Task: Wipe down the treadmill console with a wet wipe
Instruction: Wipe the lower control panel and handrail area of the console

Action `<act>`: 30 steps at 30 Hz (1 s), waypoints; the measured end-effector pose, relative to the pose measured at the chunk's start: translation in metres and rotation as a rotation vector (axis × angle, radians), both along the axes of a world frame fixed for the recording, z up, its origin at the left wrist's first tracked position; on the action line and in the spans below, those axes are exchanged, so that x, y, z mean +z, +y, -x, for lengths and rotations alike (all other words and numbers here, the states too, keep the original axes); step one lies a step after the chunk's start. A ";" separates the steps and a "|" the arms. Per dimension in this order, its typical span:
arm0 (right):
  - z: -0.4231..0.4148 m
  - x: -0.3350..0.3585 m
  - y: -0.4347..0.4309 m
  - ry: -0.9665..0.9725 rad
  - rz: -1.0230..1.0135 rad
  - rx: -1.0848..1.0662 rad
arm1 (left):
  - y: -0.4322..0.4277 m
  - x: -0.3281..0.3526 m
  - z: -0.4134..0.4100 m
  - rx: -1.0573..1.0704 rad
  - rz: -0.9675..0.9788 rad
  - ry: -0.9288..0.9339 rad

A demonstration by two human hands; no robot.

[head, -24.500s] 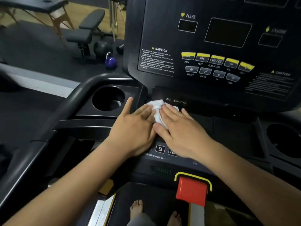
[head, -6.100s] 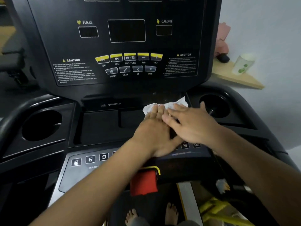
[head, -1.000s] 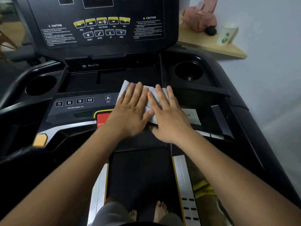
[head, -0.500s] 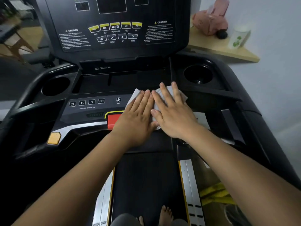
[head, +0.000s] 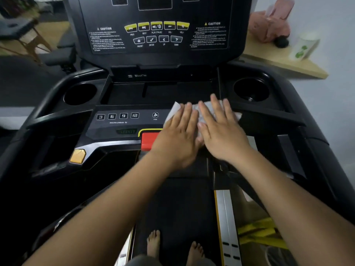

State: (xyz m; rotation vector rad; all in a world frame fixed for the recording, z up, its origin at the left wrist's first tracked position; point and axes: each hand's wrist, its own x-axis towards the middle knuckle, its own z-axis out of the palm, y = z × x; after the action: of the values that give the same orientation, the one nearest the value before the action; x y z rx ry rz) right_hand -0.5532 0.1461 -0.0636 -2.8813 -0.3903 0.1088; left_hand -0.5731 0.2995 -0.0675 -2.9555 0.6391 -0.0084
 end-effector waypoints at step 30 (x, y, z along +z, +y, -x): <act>0.019 -0.003 0.043 -0.070 0.209 -0.007 | 0.066 -0.007 -0.014 -0.074 0.282 -0.156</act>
State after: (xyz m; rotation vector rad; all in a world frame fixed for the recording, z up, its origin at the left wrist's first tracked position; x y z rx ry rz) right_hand -0.5724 0.1894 -0.0669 -3.0993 -0.4037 0.0497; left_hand -0.5595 0.3655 -0.0745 -3.1509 0.7827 -0.3617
